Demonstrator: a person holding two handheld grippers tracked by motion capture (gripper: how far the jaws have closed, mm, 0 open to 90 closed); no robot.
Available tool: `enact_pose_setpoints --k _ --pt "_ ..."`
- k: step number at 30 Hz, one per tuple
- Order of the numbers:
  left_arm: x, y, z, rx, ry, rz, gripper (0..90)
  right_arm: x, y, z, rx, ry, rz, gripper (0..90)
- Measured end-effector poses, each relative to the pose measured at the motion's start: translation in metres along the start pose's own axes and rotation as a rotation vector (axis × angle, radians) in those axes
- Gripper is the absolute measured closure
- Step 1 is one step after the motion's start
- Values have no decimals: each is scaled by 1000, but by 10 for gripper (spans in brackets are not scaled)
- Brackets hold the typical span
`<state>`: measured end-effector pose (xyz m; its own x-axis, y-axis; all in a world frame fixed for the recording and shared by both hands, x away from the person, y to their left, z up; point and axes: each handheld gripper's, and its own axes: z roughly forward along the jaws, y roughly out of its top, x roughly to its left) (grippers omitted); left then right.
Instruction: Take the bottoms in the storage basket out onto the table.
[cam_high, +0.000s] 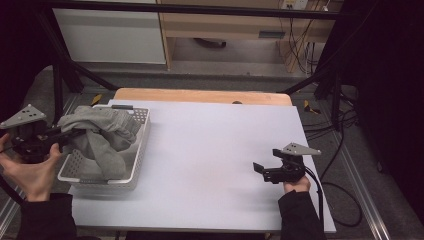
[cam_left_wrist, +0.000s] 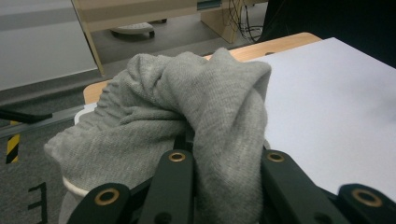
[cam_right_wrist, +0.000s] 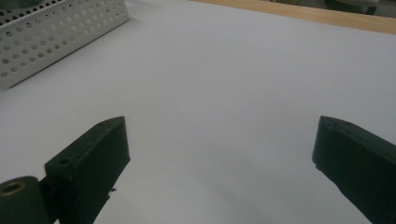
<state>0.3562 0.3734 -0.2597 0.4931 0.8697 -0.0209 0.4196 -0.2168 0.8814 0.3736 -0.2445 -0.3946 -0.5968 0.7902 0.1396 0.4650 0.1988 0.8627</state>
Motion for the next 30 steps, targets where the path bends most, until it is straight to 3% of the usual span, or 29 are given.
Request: enact_pose_setpoints --k 30 --pt "-15 19 -1 -13 -30 37 804 0 0 0 0 0 0 42"
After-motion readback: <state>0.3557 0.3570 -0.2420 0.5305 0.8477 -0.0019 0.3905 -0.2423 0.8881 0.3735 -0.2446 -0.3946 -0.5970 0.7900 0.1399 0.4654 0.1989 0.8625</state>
